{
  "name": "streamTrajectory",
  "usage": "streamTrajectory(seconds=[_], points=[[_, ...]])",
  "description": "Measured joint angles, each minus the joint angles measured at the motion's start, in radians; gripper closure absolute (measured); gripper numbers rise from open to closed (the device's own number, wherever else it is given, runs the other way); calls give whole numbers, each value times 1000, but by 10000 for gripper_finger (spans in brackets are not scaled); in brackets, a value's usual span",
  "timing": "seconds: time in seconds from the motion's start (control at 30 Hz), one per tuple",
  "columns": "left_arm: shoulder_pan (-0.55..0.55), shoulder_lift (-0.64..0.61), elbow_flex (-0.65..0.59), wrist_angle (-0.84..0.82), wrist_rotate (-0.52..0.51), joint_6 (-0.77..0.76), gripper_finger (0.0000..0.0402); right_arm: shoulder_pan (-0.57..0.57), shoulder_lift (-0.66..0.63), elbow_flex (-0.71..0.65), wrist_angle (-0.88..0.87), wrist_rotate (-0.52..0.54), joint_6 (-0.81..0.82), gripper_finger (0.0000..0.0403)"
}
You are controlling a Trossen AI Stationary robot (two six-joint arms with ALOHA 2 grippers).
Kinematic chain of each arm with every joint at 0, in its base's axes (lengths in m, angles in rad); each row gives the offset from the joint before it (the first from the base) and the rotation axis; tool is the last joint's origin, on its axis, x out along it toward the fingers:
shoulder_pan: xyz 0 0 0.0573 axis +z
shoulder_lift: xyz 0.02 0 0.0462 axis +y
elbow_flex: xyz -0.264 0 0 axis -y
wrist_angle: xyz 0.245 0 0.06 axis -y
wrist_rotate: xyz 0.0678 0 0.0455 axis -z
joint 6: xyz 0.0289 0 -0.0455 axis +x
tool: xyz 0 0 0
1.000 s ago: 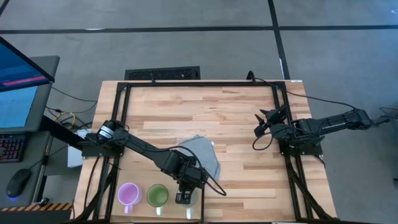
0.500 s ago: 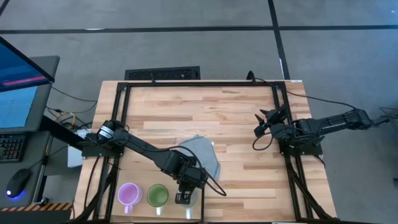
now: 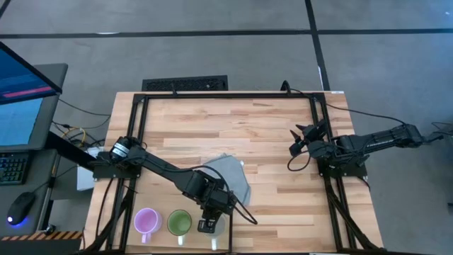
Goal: Stack small to large cups/mugs on shelf
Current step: Put the white mug onto the shelf
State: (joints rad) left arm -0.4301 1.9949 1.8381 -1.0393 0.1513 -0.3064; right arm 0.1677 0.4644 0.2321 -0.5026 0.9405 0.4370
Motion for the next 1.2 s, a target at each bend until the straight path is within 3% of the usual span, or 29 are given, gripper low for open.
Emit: streamTrajectory(seconds=[1.2], points=[[26,1,0,-4,53,-21,323,0,0,0,-21,0,8,220]])
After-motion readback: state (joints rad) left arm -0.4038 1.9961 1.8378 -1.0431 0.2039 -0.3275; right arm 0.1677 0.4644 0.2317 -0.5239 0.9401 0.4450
